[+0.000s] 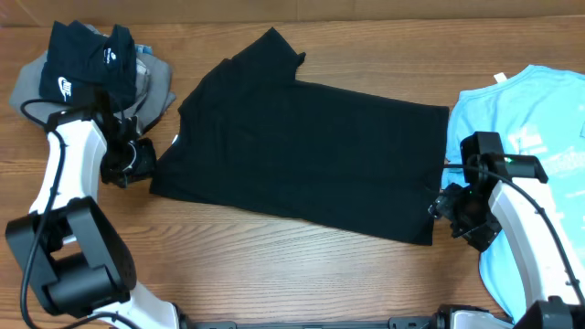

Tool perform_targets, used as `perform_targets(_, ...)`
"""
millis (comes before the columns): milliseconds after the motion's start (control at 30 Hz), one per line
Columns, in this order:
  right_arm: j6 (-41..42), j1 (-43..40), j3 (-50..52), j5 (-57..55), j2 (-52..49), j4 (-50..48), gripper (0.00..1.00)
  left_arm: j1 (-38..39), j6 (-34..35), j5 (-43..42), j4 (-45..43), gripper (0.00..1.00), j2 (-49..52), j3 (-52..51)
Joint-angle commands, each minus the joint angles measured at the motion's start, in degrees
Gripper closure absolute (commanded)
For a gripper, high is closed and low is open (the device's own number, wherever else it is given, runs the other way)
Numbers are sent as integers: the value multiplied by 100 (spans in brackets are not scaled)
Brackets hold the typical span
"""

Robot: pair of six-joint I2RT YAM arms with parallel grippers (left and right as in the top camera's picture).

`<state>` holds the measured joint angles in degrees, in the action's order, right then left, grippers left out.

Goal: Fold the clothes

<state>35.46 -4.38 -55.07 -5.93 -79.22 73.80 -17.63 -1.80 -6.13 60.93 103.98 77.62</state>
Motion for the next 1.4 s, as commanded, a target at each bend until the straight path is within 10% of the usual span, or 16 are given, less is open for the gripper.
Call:
perform_targets(0,-219,-26,-17,129,245,-133,25,2,28,48,94,69,-455,203)
perform_targets(467,-732,-26,179,1357,234,-981,35,142,-111,-767,-17,59,-535,-350)
perform_targets(633,-669,-26,575,1412,179,-1377,36,140,72,-721,-927,63,-487,-1187)
perform_targets(833,-313,-26,1075,1707,173,-2155,47,61,389,-404,-1971,96,-487,-1786)
perform_targets(1167,63,-20,1969,1816,173,-3117,63,28,531,-96,-1971,96,-487,-1816)
perform_targets(1367,664,-20,2573,1840,173,-3368,34,28,549,-348,-1967,70,-487,-1814)
